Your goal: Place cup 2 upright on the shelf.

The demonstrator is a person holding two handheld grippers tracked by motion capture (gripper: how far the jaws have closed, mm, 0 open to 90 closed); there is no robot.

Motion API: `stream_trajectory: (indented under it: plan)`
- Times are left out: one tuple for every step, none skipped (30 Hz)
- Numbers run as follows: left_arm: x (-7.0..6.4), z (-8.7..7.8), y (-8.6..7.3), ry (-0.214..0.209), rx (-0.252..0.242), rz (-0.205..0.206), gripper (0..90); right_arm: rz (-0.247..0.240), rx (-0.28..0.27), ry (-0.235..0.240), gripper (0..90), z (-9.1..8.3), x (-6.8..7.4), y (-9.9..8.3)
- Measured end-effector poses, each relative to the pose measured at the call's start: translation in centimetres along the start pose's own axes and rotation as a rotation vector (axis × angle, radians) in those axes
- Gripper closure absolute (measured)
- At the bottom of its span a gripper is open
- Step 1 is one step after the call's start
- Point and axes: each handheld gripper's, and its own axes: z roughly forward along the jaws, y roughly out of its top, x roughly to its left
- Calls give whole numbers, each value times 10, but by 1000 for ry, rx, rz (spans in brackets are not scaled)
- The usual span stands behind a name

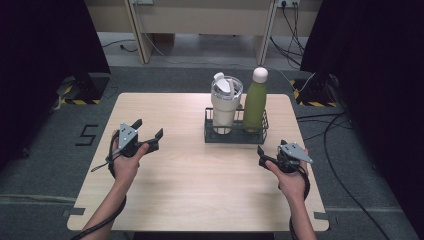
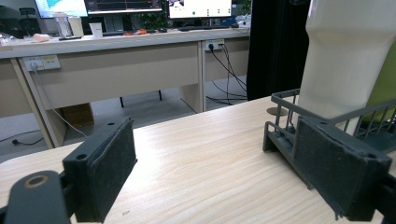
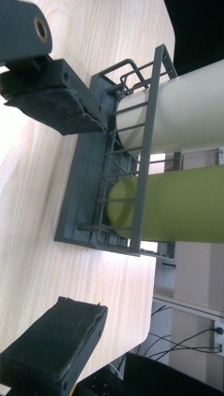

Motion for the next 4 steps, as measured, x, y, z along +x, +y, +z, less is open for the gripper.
stream_trajectory:
  plan:
    - [0,0,0,-1,1,-1,126,-1,-1,-1,107,0,0,0]
    - [0,0,1,-4,3,-6,126,1,1,-2,106,-1,-1,0]
    - [0,0,1,-7,4,-11,126,3,2,-4,107,-2,-2,-1]
    - [0,0,2,-9,5,-13,127,4,5,-4,107,-2,-2,-1]
